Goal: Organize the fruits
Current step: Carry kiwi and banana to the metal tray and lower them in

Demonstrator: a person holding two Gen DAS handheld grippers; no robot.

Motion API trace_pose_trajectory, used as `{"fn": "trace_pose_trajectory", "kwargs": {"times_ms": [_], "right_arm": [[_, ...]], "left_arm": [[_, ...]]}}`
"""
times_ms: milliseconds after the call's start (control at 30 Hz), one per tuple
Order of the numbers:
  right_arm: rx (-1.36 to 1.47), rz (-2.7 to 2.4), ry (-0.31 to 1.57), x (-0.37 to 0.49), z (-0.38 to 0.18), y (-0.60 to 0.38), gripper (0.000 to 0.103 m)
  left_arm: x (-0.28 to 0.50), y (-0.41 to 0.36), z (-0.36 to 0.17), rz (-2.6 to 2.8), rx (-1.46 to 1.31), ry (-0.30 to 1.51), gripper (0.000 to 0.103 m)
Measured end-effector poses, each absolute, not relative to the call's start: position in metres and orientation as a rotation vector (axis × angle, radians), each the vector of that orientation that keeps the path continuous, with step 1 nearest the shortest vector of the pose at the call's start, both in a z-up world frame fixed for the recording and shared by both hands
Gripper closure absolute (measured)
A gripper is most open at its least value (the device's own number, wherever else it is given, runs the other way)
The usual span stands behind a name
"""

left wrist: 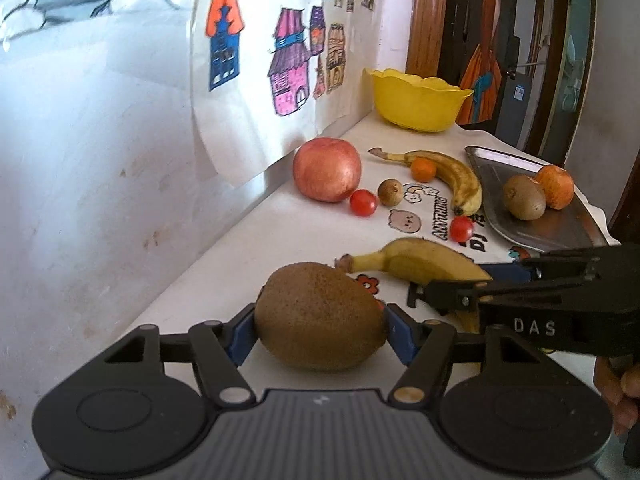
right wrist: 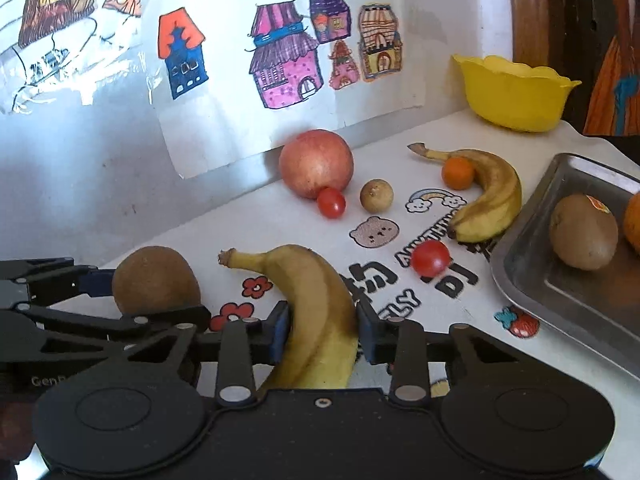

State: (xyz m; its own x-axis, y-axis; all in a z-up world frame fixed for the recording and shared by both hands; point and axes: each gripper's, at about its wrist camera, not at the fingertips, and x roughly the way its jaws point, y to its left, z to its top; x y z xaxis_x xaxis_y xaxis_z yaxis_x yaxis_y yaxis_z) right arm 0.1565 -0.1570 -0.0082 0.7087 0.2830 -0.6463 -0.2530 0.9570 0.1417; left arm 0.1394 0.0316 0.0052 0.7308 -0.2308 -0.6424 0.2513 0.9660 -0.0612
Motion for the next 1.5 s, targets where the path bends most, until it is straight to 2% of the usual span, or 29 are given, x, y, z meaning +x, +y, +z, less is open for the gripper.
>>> {"fn": "trace_pose_trajectory", "kwargs": {"times_ms": [367, 800, 1167, 1500], "right_arm": [[0.257, 0.252, 0.612, 0.118, 0.012, -0.224, 0.067], [0.335, 0.045, 0.404, 0.085, 0.045, -0.342, 0.067], [0.301, -0.054, 0.419, 0.115, 0.037, -0.416, 0.067], [0.321, -0.012, 0.482, 0.157, 0.009, -0.435, 0.067]], "left_arm": [[0.138, -0.009, 0.031, -0.294, 0.053, 0.663, 0.032], [0.158, -0.109, 0.063, -0.397, 0.112, 0.591, 0.032], [0.192, -0.193, 0.049, -0.526, 0.138, 0.587, 0.032], [0.207, -0.217, 0.015, -0.564, 0.196, 0.675, 0.032]]}}
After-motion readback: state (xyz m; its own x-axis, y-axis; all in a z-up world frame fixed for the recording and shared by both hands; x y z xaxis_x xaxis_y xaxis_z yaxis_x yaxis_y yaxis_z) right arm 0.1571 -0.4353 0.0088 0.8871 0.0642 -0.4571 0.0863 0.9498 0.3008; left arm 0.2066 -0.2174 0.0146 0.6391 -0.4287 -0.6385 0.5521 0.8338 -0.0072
